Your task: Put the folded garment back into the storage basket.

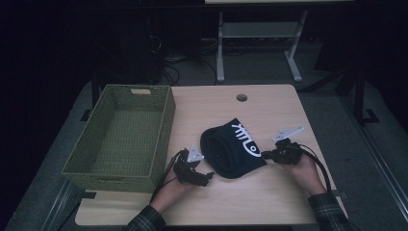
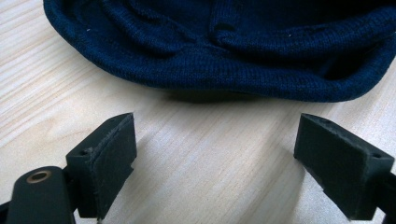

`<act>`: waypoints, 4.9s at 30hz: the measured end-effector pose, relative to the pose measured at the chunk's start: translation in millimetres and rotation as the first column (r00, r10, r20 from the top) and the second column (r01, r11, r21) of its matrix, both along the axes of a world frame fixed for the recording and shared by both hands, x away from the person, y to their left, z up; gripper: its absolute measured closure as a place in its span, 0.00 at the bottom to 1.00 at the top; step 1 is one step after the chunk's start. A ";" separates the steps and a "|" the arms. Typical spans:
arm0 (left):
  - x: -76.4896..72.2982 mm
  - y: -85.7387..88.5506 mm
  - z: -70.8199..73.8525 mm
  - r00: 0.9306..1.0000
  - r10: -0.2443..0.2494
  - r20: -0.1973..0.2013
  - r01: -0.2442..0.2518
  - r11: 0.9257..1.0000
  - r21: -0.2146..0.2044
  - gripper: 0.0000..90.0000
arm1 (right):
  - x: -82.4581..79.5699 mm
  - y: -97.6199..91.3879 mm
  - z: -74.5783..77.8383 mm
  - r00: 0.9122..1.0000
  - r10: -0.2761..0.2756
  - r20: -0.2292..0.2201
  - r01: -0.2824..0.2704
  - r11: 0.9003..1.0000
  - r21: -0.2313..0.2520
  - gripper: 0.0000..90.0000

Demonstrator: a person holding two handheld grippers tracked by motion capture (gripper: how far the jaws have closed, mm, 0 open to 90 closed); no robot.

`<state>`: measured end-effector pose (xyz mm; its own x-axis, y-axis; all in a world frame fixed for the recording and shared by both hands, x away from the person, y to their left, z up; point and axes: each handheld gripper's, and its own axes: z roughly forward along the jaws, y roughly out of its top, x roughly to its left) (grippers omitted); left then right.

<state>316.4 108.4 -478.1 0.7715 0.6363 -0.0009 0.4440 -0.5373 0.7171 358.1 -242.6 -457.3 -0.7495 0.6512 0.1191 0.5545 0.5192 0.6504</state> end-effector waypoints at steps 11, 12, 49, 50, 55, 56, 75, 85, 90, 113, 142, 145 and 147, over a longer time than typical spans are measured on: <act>0.4 0.5 0.4 1.000 -0.009 0.006 0.009 1.000 0.009 0.13 | -18.9 -16.9 9.5 0.988 -0.126 0.089 0.123 0.991 0.043 0.74; 0.4 0.5 0.4 1.000 -0.008 0.006 0.008 1.000 0.009 0.13 | -21.4 -19.4 8.6 0.985 -0.135 0.110 0.130 0.990 0.047 0.68; 23.9 -16.0 61.0 0.983 -0.152 -0.100 0.161 0.983 0.090 0.18 | -72.9 -51.1 -25.6 0.941 -0.314 0.126 0.316 0.949 0.002 0.08; 26.3 -16.9 62.8 0.982 -0.157 -0.105 0.167 0.982 0.091 0.18 | -72.9 -51.1 -25.6 0.941 -0.313 0.126 0.316 0.949 0.000 0.08; 37.8 -23.9 70.2 0.977 -0.180 -0.113 0.193 0.974 0.116 0.20 | -72.9 -51.0 -25.6 0.941 -0.314 0.125 0.316 0.949 0.001 0.08; 39.5 -26.6 71.1 0.977 -0.182 -0.113 0.196 0.972 0.126 0.20 | -72.9 -51.0 -25.6 0.941 -0.314 0.125 0.316 0.949 0.001 0.08; 72.0 -63.3 51.7 0.951 -0.203 -0.235 0.264 0.927 0.265 0.23 | -73.0 -50.9 -25.6 0.941 -0.315 0.124 0.317 0.949 0.002 0.08; 76.4 -67.9 36.1 0.939 -0.204 -0.276 0.287 0.909 0.304 0.20 | -73.0 -50.9 -25.6 0.941 -0.314 0.124 0.317 0.949 0.002 0.08; 77.4 -69.0 34.0 0.937 -0.198 -0.287 0.285 0.908 0.307 0.22 | -73.0 -50.9 -25.6 0.941 -0.314 0.124 0.317 0.949 0.002 0.08; 75.9 -68.7 42.6 0.921 -0.182 -0.343 0.289 0.912 0.292 0.80 | -73.0 -51.0 -25.6 0.941 -0.315 0.124 0.317 0.948 0.002 0.08; 74.1 -53.5 121.3 0.955 -0.147 -0.259 0.202 0.959 0.200 0.81 | -73.2 -50.7 -25.5 0.941 -0.317 0.120 0.319 0.948 0.001 0.08; 74.8 -51.6 129.3 0.956 -0.147 -0.253 0.199 0.960 0.196 0.81 | -73.2 -50.7 -25.5 0.941 -0.317 0.121 0.320 0.948 0.000 0.07; 75.5 -50.4 134.2 0.957 -0.144 -0.253 0.196 0.961 0.194 0.81 | -72.6 -50.5 -25.7 0.938 -0.329 0.113 0.331 0.944 -0.005 0.05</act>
<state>391.8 58.0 -343.9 0.8625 0.5009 -0.0729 0.4740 -0.7488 0.4633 285.5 -293.1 -483.0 -0.4996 0.8657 0.0302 0.6233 0.3351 0.7066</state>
